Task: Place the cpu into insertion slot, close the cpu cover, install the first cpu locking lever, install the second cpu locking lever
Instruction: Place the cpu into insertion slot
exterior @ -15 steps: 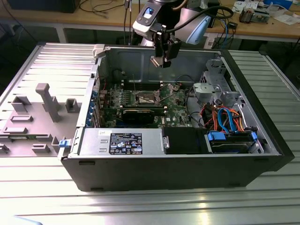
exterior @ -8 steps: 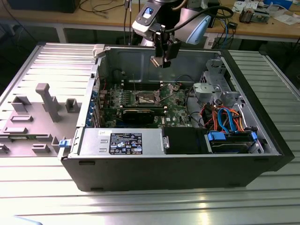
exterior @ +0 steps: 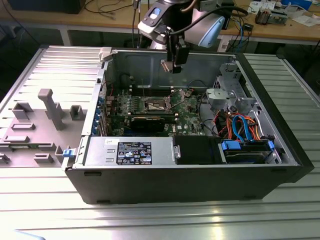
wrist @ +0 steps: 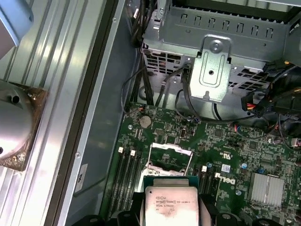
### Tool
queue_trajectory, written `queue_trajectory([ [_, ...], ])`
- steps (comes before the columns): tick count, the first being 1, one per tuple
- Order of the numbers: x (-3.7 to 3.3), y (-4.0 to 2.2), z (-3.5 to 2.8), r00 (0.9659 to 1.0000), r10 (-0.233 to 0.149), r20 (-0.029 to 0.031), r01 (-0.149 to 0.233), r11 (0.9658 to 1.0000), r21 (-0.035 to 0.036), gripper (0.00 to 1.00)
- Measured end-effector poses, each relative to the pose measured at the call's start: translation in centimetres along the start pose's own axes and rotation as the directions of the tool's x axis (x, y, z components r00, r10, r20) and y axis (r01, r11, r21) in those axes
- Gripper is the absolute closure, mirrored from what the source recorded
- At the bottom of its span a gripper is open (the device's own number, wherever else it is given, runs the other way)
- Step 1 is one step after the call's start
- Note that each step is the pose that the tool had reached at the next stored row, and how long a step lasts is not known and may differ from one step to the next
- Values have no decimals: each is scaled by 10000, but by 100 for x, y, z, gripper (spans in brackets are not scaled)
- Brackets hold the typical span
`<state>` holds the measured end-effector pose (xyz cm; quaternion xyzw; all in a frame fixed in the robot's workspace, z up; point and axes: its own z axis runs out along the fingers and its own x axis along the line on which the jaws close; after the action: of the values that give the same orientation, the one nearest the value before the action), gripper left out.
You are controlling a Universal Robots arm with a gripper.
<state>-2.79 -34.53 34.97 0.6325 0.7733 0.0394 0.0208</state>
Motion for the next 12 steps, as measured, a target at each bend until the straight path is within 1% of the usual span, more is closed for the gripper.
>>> queue_trajectory([
  [4, 0, -1, 6, 9990, 455, 46, -455, 9990, -6, 46],
  [5, -1, -1, 6, 9987, 506, 50, -506, 9987, -8, 46],
  [12, 0, -1, 7, 9986, 534, 52, -534, 9986, -9, 46],
])
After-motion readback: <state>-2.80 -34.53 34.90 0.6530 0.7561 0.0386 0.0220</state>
